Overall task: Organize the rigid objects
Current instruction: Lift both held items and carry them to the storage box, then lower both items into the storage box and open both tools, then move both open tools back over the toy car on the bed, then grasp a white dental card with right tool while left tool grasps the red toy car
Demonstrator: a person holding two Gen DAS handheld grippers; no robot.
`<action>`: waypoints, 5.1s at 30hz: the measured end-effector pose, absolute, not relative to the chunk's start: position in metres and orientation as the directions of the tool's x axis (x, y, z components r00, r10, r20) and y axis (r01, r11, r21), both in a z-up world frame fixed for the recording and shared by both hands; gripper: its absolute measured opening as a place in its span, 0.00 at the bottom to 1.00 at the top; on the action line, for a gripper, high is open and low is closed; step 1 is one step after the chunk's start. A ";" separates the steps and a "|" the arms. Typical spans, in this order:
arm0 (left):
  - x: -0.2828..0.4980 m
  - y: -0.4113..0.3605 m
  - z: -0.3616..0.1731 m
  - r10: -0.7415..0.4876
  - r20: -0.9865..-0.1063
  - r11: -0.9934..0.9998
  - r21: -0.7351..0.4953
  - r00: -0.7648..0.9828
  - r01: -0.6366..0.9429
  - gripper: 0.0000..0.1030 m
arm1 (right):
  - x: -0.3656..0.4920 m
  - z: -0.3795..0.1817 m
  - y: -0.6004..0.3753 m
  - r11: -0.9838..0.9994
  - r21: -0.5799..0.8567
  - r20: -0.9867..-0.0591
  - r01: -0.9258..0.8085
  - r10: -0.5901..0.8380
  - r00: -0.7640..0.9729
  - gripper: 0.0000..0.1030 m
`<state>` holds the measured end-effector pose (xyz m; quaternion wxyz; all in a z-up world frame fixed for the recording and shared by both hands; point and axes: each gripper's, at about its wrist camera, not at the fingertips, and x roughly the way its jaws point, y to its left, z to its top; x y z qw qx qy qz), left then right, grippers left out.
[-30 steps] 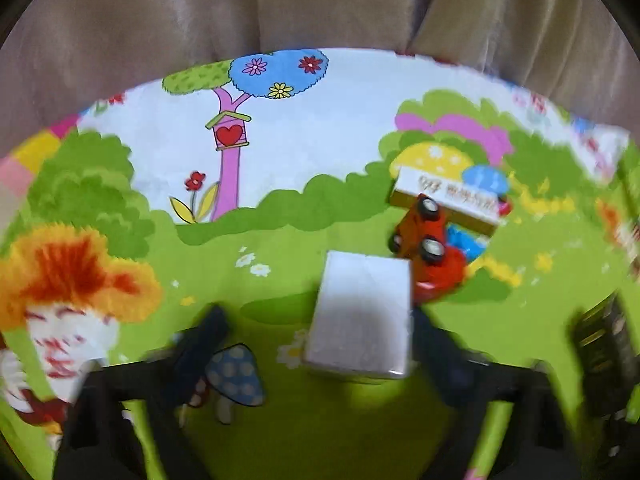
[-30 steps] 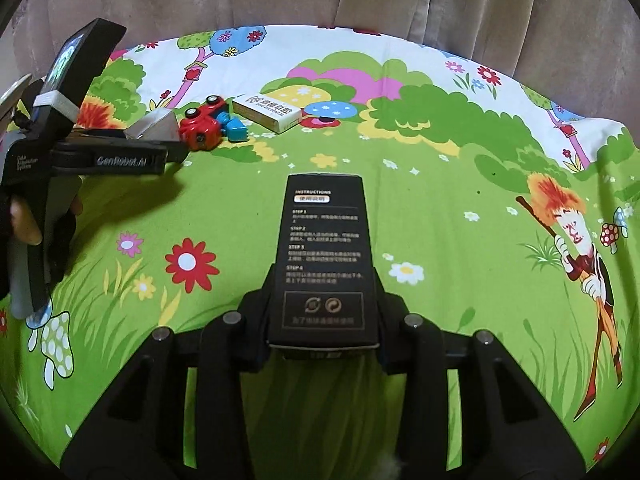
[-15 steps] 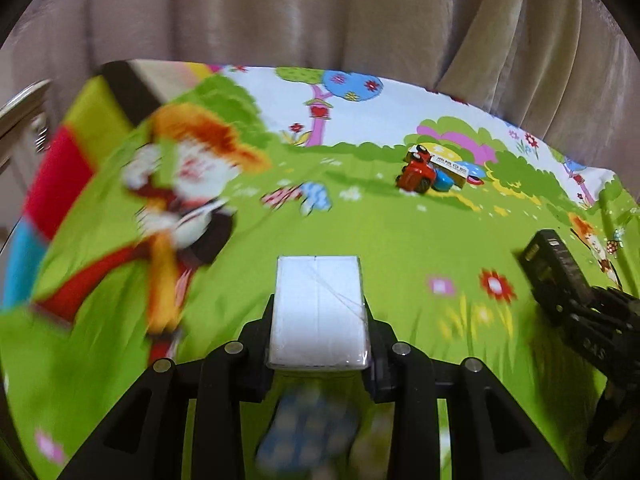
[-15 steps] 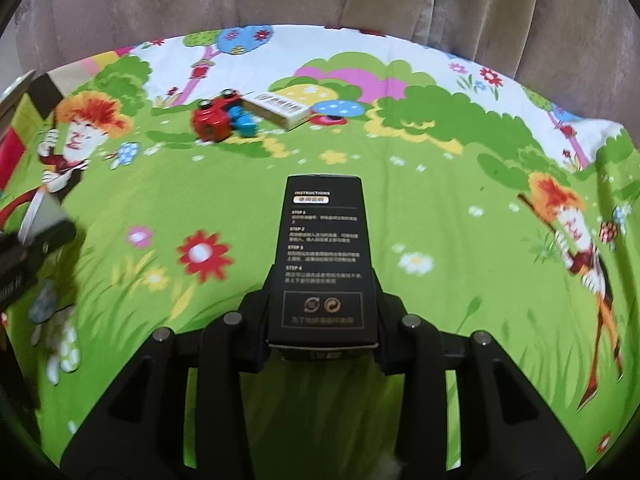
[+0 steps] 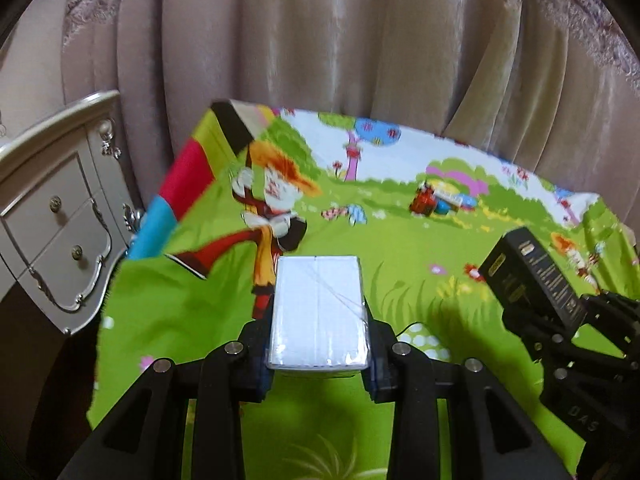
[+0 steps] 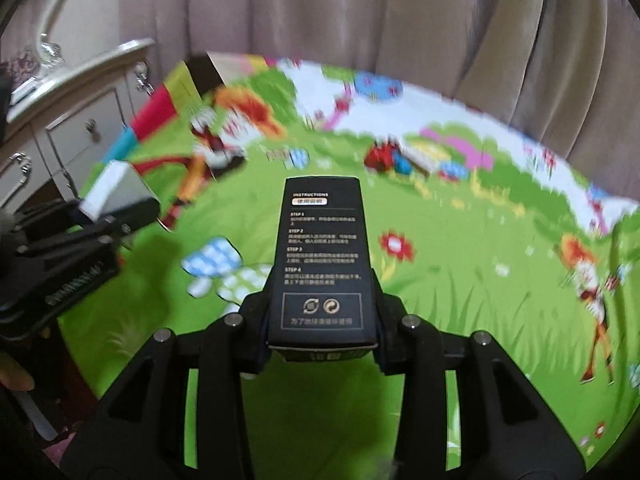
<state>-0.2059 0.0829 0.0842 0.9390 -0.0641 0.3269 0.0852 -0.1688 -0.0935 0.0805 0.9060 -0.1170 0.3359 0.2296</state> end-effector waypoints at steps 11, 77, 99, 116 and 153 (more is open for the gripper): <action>-0.237 0.033 0.142 0.049 -0.509 0.996 -0.038 0.859 -0.080 0.34 | -0.222 0.139 -0.151 0.905 -0.064 -0.545 -0.421 0.322 0.774 0.41; -0.367 -0.362 0.131 -0.583 -0.651 0.534 0.143 0.485 0.834 0.34 | -0.433 0.111 -0.496 0.943 -0.052 -0.592 0.329 -0.294 0.750 0.41; -0.312 -0.320 0.076 -0.533 -0.701 0.610 0.070 0.474 0.789 0.75 | -0.394 0.091 -0.481 0.947 -0.128 -0.681 0.296 -0.301 0.668 0.70; -0.106 0.028 0.024 0.080 -0.720 0.992 0.124 0.690 0.014 0.75 | -0.125 0.031 -0.236 0.908 -0.023 -0.778 -0.419 0.247 0.577 0.71; 0.113 -0.013 0.010 -0.059 -0.810 0.996 -0.010 0.584 0.087 0.88 | 0.052 0.017 -0.179 0.778 0.000 -0.793 -0.629 0.383 0.473 0.33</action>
